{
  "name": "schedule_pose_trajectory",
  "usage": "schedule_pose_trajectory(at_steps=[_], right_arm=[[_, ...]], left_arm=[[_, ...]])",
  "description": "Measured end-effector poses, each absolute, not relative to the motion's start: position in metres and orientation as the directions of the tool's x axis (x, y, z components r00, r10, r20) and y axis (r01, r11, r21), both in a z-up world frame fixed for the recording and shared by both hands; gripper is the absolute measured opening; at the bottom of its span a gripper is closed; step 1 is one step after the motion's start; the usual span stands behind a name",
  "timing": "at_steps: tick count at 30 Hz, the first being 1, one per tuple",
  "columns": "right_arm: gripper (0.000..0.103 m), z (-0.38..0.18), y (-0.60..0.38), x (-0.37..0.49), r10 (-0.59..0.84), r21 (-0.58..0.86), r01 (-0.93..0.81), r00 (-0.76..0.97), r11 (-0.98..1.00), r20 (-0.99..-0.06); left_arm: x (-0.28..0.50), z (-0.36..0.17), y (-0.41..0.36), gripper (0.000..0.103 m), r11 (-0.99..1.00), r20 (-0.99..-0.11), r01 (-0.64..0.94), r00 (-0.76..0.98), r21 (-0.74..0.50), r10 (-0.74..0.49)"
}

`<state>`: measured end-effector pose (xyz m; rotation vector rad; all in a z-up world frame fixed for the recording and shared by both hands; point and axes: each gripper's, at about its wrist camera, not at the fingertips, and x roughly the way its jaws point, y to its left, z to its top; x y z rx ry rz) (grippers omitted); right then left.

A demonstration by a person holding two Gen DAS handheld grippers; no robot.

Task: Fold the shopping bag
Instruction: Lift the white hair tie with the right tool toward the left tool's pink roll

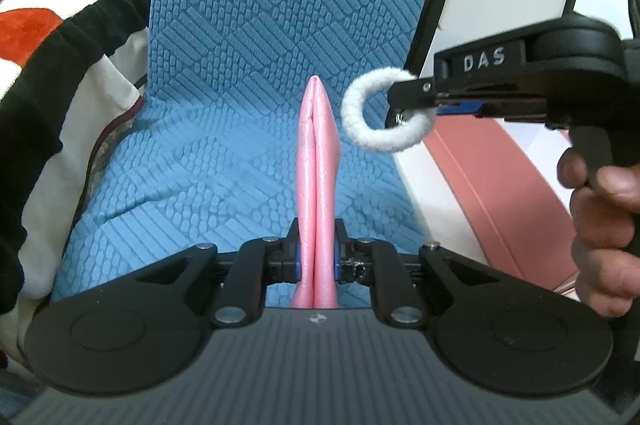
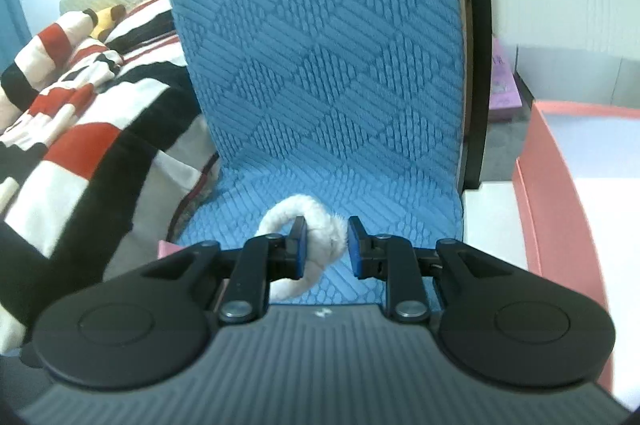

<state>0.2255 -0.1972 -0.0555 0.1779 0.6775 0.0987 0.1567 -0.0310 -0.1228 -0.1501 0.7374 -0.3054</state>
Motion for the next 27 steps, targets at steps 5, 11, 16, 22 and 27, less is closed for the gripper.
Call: schedule_pose_trajectory(at_steps=[5,11,16,22,27], right_arm=[[0.024,-0.035,-0.19,0.219,0.153,0.191,-0.045,0.789,0.98,-0.595],[0.024,-0.01,-0.182,0.218,0.17,0.198,-0.066,0.802,0.978,-0.573],[0.024,0.009,-0.174,0.214,0.205,0.221,-0.096,0.809,0.971,-0.551],[0.024,0.024,-0.163,0.213,0.291,0.289,-0.149,0.784,0.946,-0.549],[0.024,0.023,-0.147,0.218,0.323,0.294,-0.177,0.746,0.939,-0.583]], left_arm=[[0.154,-0.117,-0.027,0.015,0.94,-0.618,0.225,0.709,-0.257,-0.339],[0.154,-0.113,-0.025,0.015,0.936,-0.604,0.227,0.717,-0.269,-0.348],[0.154,-0.113,-0.024,0.015,0.934,-0.6,0.231,0.718,-0.271,-0.352],[0.153,-0.114,-0.024,0.015,0.934,-0.603,0.236,0.714,-0.269,-0.355],[0.153,-0.112,-0.024,0.015,0.932,-0.595,0.243,0.719,-0.268,-0.359]])
